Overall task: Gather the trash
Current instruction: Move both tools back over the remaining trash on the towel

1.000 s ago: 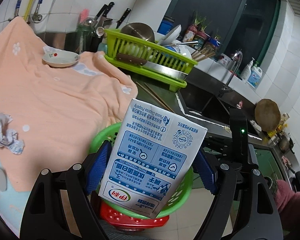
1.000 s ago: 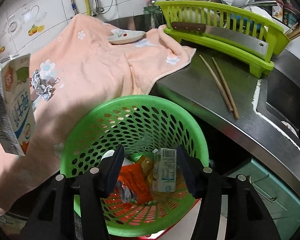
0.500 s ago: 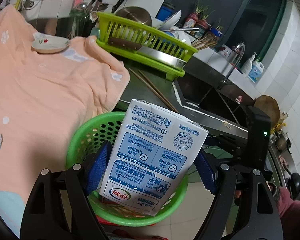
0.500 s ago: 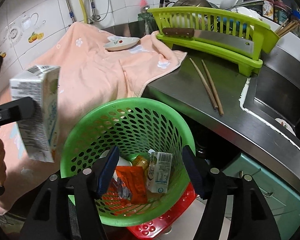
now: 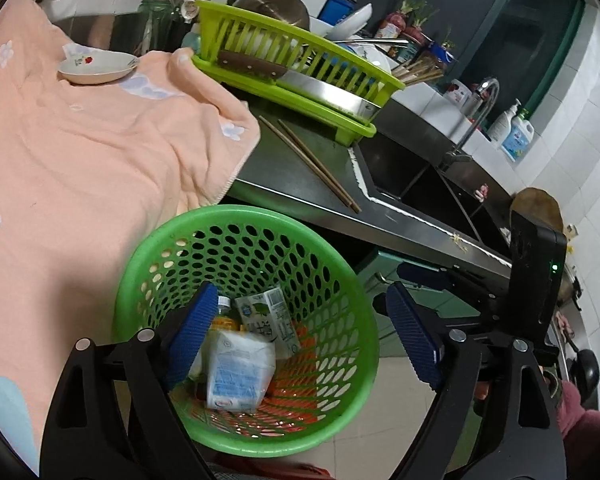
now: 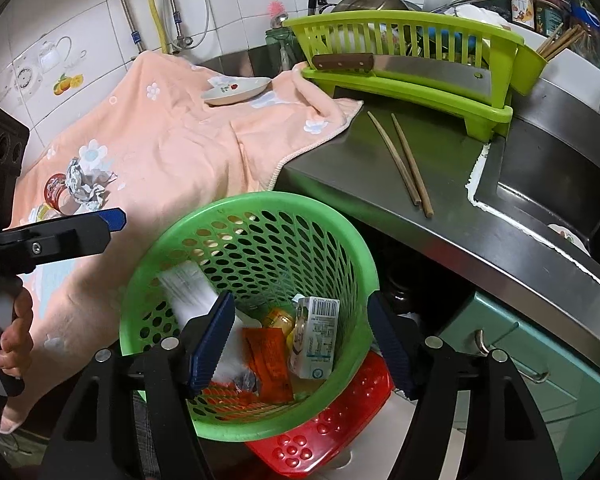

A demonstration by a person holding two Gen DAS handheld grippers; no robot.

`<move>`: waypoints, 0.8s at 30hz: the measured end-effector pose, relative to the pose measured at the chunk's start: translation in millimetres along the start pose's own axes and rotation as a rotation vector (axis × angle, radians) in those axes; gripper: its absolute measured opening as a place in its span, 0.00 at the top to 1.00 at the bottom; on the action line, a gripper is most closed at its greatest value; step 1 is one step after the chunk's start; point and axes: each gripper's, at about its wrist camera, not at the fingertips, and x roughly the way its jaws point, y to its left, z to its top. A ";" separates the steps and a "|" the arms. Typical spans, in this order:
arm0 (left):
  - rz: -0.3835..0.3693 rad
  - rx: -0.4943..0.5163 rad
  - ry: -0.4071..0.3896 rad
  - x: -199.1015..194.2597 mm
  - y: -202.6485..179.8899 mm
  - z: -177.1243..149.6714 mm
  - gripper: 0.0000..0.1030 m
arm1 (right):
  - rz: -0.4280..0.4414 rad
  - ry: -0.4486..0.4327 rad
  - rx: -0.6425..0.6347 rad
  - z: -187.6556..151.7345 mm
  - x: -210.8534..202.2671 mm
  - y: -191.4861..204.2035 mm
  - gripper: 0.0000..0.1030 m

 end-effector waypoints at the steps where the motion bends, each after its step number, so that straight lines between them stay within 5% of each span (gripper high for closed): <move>1: -0.003 -0.004 -0.001 -1.6 1.0 -0.7 0.17 | 0.002 0.001 0.000 0.3 0.5 -0.2 0.36; 14: 0.108 -0.074 -0.096 -50.0 29.4 -12.5 0.12 | 0.053 0.004 -0.058 12.2 7.6 29.2 0.32; 24: 0.299 -0.179 -0.228 -124.2 71.3 -25.8 0.08 | 0.147 0.013 -0.164 34.9 29.8 88.0 0.30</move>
